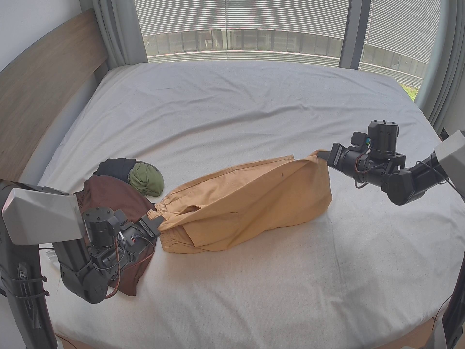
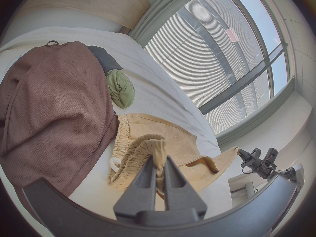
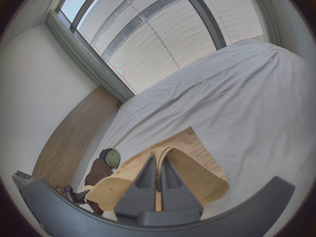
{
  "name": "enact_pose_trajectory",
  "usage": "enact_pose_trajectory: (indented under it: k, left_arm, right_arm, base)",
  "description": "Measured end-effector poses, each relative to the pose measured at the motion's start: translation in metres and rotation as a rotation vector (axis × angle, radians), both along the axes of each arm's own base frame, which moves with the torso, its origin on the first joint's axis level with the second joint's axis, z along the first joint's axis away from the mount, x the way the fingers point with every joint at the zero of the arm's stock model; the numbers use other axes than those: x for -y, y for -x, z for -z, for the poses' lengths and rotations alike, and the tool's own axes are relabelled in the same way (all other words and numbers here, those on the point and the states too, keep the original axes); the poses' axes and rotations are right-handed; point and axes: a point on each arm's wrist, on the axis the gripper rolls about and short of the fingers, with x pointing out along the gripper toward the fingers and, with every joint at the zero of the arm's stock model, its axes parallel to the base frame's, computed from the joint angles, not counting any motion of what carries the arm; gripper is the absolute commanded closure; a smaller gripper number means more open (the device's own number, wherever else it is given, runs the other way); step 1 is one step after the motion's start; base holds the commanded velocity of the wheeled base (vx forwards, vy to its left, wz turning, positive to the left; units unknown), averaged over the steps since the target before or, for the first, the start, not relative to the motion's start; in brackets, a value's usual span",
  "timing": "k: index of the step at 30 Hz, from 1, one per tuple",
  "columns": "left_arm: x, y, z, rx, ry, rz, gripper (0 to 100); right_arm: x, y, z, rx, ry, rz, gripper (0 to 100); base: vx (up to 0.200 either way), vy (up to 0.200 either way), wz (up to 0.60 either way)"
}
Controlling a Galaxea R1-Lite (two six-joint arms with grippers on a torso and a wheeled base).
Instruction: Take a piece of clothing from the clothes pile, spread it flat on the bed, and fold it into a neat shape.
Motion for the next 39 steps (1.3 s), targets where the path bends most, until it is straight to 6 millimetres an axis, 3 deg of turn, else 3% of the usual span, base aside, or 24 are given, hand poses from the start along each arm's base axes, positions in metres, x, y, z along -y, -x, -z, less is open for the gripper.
enact_pose_trajectory:
  k: [13, 39]
  left_arm:
    - [-0.001, -0.023, 0.004, 0.047, 0.006, -0.089, 100]
    - [-0.003, -0.049, 0.019, 0.071, 0.007, -0.138, 100]
  right_arm:
    - [-0.003, -0.040, 0.007, -0.015, 0.008, 0.009, 100]
    - [-0.001, -0.079, 0.030, 0.022, -0.001, 0.035, 100]
  base:
    - [0.000, 0.000, 0.00]
    - [0.000, 0.000, 0.00]
